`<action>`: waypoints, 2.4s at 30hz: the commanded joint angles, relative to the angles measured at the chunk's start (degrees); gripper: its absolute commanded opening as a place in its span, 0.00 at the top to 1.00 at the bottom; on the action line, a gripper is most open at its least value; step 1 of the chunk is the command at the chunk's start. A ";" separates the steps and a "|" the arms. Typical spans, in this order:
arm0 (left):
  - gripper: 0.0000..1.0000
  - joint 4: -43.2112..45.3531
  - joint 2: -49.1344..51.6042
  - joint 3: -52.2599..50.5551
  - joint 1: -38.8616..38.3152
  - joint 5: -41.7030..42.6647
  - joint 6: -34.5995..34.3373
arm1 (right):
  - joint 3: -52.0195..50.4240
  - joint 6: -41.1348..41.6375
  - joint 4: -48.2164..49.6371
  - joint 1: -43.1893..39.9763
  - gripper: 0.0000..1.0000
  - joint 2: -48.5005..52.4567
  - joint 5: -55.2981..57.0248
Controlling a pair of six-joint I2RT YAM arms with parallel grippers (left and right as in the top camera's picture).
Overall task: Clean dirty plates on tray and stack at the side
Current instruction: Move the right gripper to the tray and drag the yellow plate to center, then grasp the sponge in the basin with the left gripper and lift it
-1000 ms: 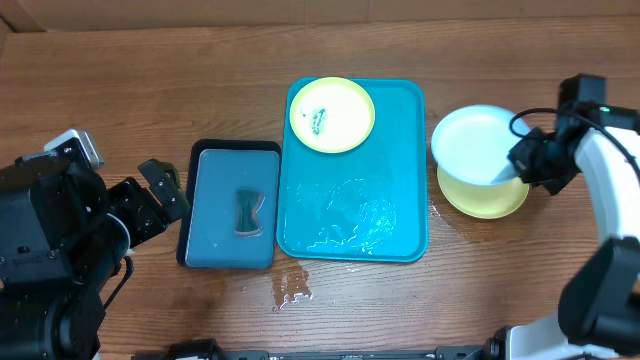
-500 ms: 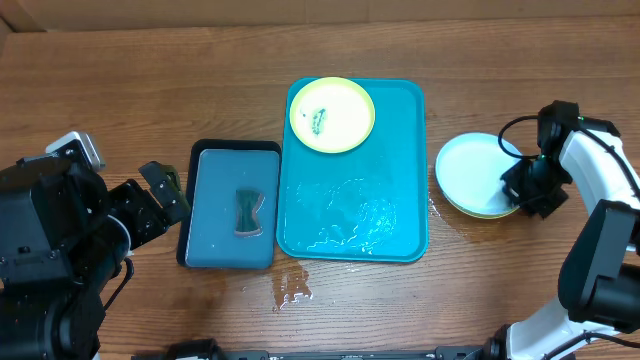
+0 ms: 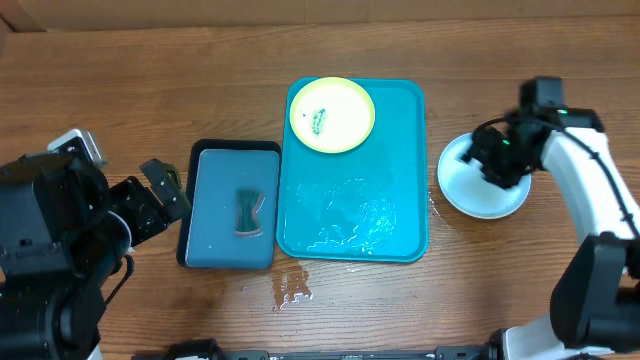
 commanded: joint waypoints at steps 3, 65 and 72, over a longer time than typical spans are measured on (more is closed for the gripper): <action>0.00 -0.20 1.38 0.79 0.31 -0.02 1.14 | 1.53 -5.51 13.05 12.79 0.43 -0.26 -3.61; 0.05 -4.15 7.21 -10.38 -1.77 7.39 12.70 | -18.21 10.71 21.31 24.50 0.91 -2.34 10.56; 0.08 2.84 8.70 -21.35 -4.28 7.30 13.09 | -15.76 5.68 16.52 23.65 0.67 -4.00 10.80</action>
